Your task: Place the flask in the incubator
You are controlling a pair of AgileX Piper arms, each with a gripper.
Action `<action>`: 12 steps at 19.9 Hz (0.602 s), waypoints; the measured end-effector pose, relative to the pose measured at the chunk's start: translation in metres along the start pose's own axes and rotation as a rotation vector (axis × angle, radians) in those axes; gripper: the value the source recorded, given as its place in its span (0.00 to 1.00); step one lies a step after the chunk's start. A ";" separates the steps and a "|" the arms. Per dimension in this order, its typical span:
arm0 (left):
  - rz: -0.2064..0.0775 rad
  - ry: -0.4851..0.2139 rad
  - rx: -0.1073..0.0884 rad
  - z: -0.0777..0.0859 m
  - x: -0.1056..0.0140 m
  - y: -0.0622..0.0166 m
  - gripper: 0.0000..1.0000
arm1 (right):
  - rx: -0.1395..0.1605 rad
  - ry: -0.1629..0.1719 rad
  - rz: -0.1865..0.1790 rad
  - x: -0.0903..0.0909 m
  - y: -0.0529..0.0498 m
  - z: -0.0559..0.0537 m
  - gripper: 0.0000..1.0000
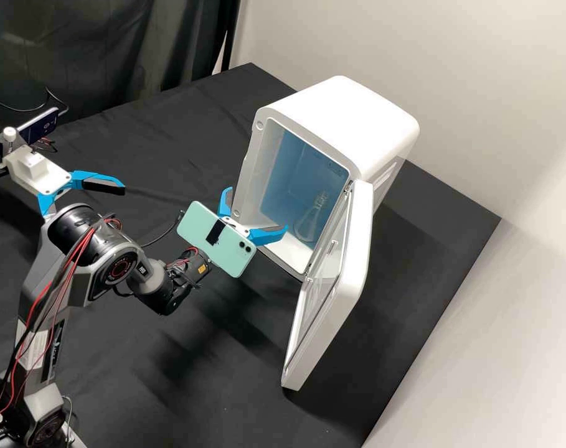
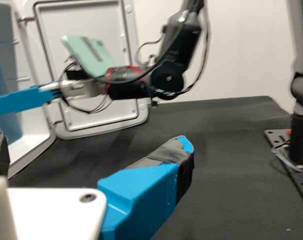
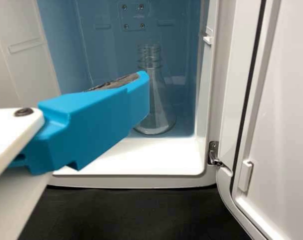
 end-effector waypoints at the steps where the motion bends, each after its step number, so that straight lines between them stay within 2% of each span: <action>1: 0.000 0.012 -0.001 -0.003 0.000 0.0000 1.00 | 0.000 -0.001 -0.003 -0.001 -0.001 0.000 1.00; 3: 0.003 0.043 -0.017 -0.011 -0.002 0.0010 1.00 | 0.001 -0.003 -0.014 -0.004 -0.004 0.000 1.00; 6: 0.004 0.067 -0.010 -0.019 -0.004 0.0018 1.00 | -0.002 -0.002 -0.035 -0.007 -0.008 0.000 1.00; 8: 0.005 0.075 -0.019 -0.024 -0.006 0.0026 1.00 | -0.003 -0.005 -0.042 -0.010 -0.008 0.000 1.00; 10: 0.022 0.090 -0.015 -0.028 -0.009 0.0064 1.00 | -0.010 -0.007 -0.051 -0.014 -0.009 0.000 1.00; 12: 0.037 0.096 -0.028 -0.030 -0.012 0.0094 1.00 | -0.012 -0.012 -0.062 -0.018 -0.011 0.000 1.00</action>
